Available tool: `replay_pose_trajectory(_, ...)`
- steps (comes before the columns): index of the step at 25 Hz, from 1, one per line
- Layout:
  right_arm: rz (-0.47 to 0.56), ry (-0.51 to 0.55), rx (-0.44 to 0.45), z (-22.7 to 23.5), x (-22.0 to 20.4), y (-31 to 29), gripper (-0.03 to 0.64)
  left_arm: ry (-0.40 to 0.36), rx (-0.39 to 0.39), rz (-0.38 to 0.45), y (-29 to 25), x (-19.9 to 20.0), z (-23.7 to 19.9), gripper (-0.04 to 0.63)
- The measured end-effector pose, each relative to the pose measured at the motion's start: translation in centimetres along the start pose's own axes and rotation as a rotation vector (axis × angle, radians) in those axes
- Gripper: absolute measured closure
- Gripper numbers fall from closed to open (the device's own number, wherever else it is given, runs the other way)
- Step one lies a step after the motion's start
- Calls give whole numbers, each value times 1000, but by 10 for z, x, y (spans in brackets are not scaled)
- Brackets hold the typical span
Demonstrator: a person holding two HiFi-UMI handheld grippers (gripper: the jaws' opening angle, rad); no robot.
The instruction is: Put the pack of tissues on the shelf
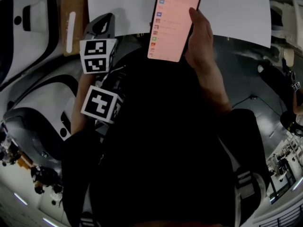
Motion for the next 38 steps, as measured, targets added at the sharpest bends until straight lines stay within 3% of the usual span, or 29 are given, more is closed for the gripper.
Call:
replay_pose_trajectory(11, -2, -31, -55, 10, 0, 2, 601, -42, -54, 7, -4, 4, 3, 586)
replay_pose_trajectory(38, 7, -17, -20, 10, -1, 5, 601, -23, -38, -8, -4, 4, 0, 584)
Point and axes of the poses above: the fingertips, and each gripper's own axes: y backward along the fingers, z to its right, x out of its top, the point moved 9 cm from there along y, backward along the fingers, and after that the axes turned 10 degrees about -x, right-handed, at the moved point
